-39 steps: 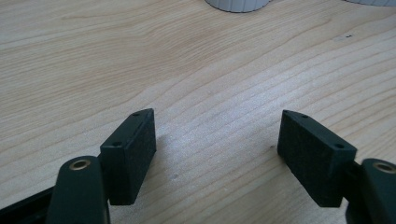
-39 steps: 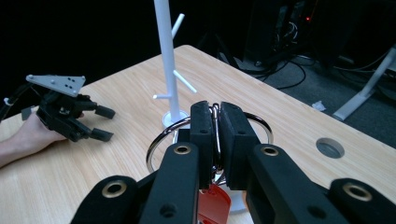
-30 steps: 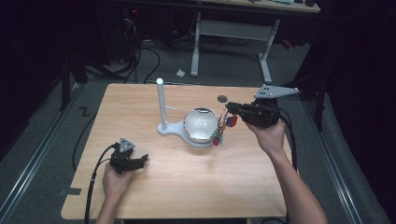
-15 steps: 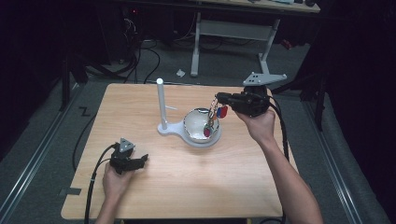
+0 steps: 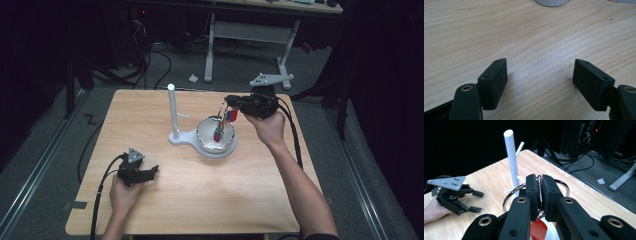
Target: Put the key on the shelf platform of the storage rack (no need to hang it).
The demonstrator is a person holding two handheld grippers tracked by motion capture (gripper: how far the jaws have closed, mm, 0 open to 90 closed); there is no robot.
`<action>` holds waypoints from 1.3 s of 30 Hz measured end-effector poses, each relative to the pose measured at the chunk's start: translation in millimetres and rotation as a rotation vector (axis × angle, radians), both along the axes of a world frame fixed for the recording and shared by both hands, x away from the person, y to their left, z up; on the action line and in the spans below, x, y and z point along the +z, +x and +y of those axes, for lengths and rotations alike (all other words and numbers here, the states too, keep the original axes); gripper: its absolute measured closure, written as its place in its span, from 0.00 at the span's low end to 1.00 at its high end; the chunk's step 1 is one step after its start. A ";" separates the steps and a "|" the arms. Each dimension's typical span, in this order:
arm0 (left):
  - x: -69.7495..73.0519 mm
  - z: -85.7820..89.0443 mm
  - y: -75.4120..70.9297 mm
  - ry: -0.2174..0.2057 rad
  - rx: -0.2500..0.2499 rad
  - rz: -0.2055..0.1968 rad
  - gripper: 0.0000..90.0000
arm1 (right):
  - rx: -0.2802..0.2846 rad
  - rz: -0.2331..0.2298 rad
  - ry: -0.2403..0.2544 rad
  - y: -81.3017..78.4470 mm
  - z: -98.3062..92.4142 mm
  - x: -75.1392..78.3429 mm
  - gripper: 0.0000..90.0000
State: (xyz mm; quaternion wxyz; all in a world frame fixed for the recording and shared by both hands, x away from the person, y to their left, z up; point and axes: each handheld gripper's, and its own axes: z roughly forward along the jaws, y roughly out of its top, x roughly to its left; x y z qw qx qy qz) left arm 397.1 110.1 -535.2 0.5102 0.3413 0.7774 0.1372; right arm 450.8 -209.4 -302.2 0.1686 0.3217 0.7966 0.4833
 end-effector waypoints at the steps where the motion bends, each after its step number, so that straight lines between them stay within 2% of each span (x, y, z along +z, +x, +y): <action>1: 0.2 -0.2 0.0 -0.003 0.002 0.003 0.31 | -0.003 0.003 -0.003 2.0 0.1 -1.6 0.94; 6: 0.0 0.0 0.0 0.000 0.000 0.001 0.31 | -0.010 0.027 -0.008 8.4 2.4 -11.6 0.94; 18: 0.1 -0.4 0.0 -0.003 0.002 0.001 0.31 | -0.013 0.082 -0.064 19.1 12.5 -43.4 0.94; 30: 0.0 -0.2 0.0 -0.001 0.002 0.001 0.31 | -0.001 0.112 -0.105 21.4 23.7 -70.0 0.94; 39: 0.0 -0.3 -0.1 -0.002 0.001 0.001 0.31 | -0.003 0.141 -0.107 23.2 25.0 -92.3 0.94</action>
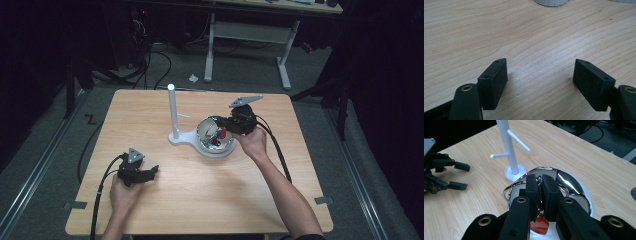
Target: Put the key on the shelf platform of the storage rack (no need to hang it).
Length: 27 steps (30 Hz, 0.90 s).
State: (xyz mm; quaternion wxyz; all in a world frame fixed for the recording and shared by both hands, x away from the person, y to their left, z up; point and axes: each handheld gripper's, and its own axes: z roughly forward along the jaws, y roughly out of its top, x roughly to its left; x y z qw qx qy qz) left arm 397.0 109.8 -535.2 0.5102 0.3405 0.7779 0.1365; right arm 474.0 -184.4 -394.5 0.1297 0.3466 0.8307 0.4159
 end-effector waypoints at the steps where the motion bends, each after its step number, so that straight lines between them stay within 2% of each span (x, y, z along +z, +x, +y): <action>1: -0.1 0.1 0.0 0.002 -0.001 -0.001 0.31 | -0.004 0.004 -0.001 -0.2 -0.4 -1.6 0.94; 6: 0.1 -0.2 0.0 -0.002 0.002 0.001 0.31 | -0.012 0.007 -0.001 0.1 -2.8 -8.1 0.94; 12: 0.0 0.0 0.0 0.000 0.000 0.000 0.31 | -0.015 0.009 -0.033 0.5 -2.3 -14.4 0.94; 18: 0.0 0.0 0.0 0.001 -0.001 0.000 0.31 | -0.020 0.021 -0.037 1.7 -1.5 -24.6 0.94; 21: -0.1 0.0 0.0 0.001 -0.001 0.000 0.31 | -0.024 0.025 -0.031 1.3 -3.5 -26.3 0.94; 27: 0.0 -0.1 0.0 0.000 0.001 0.000 0.31 | -0.026 0.020 -0.051 -0.5 -5.9 -28.7 0.94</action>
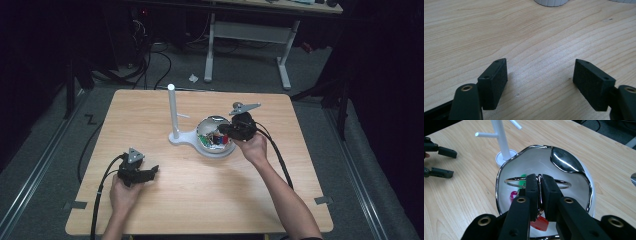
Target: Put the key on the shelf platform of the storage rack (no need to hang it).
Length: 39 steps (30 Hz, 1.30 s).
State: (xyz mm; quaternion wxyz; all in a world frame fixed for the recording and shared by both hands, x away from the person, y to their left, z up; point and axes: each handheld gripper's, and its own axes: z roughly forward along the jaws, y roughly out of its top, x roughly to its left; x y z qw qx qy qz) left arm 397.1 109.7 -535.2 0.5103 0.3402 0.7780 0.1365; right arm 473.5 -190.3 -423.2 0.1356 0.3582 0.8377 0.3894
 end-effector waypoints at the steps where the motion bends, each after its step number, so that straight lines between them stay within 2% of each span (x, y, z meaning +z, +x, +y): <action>1: -0.1 0.2 -0.1 0.002 -0.002 0.000 0.31 | 0.000 0.001 0.001 -0.2 -0.4 -0.6 0.94; 14: -0.1 0.2 -0.1 0.003 -0.002 -0.001 0.31 | 0.003 0.018 -0.031 -1.9 -4.0 -4.4 0.93; 16: -0.1 0.1 -0.1 0.002 -0.002 0.000 0.31 | 0.000 0.010 -0.054 -2.5 -3.7 -5.5 0.91; 19: -0.1 0.1 -0.1 0.002 -0.001 0.000 0.31 | -0.004 0.024 -0.092 -2.2 -2.4 -10.9 0.88; 23: -0.1 0.1 0.0 0.001 -0.001 0.000 0.31 | -0.007 0.026 -0.071 -4.1 -4.2 -16.1 0.83; 28: -0.1 0.2 -0.1 0.003 -0.002 -0.001 0.31 | -0.031 0.028 -0.038 -5.6 -11.5 -17.1 0.71; 31: -0.1 0.1 -0.1 0.002 -0.002 0.000 0.31 | -0.040 0.017 -0.013 -7.6 -16.2 -12.9 0.66; 39: 0.0 0.0 0.0 0.001 -0.001 0.000 0.31 | -0.064 -0.050 0.031 -16.8 -23.5 4.5 0.60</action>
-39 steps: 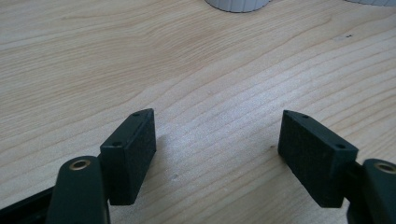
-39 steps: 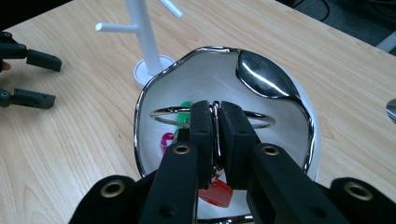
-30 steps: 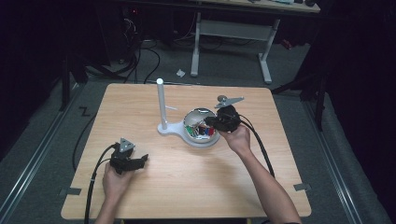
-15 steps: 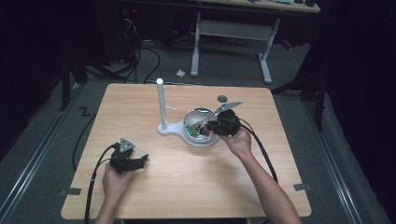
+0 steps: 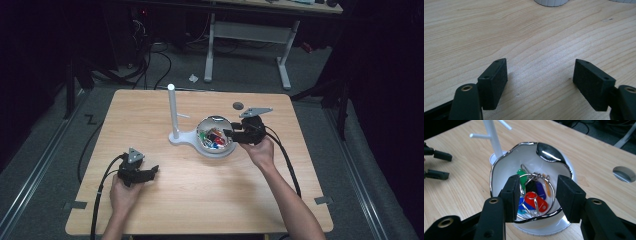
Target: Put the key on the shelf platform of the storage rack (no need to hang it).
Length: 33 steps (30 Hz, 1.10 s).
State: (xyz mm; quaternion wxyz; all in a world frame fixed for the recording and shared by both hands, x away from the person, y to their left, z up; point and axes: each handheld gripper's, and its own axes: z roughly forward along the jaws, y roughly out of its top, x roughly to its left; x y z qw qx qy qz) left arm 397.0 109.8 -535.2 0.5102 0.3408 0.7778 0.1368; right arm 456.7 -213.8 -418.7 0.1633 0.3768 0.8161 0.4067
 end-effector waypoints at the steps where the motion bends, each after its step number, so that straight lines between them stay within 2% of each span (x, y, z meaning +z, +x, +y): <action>1: 0.0 0.0 0.0 0.000 0.000 0.000 0.31 | -0.006 -0.005 0.003 -1.5 -1.1 2.0 0.59; 16: 0.0 0.1 0.0 0.001 -0.001 0.000 0.31 | -0.056 -0.043 0.027 -14.3 -20.2 20.1 0.59; 19: -0.1 0.1 0.0 0.002 -0.002 -0.001 0.31 | -0.059 -0.065 0.027 -19.5 -24.1 24.3 0.59; 23: -0.1 0.3 -0.1 0.003 -0.003 -0.001 0.31 | -0.068 -0.070 0.030 -26.6 -30.8 30.3 0.59; 26: -0.1 0.3 0.0 0.003 -0.003 -0.001 0.31 | -0.078 -0.080 0.053 -32.4 -38.6 32.9 0.59; 33: -0.2 0.3 0.0 0.003 -0.003 -0.001 0.31 | -0.120 -0.093 0.069 -45.1 -56.8 39.7 0.59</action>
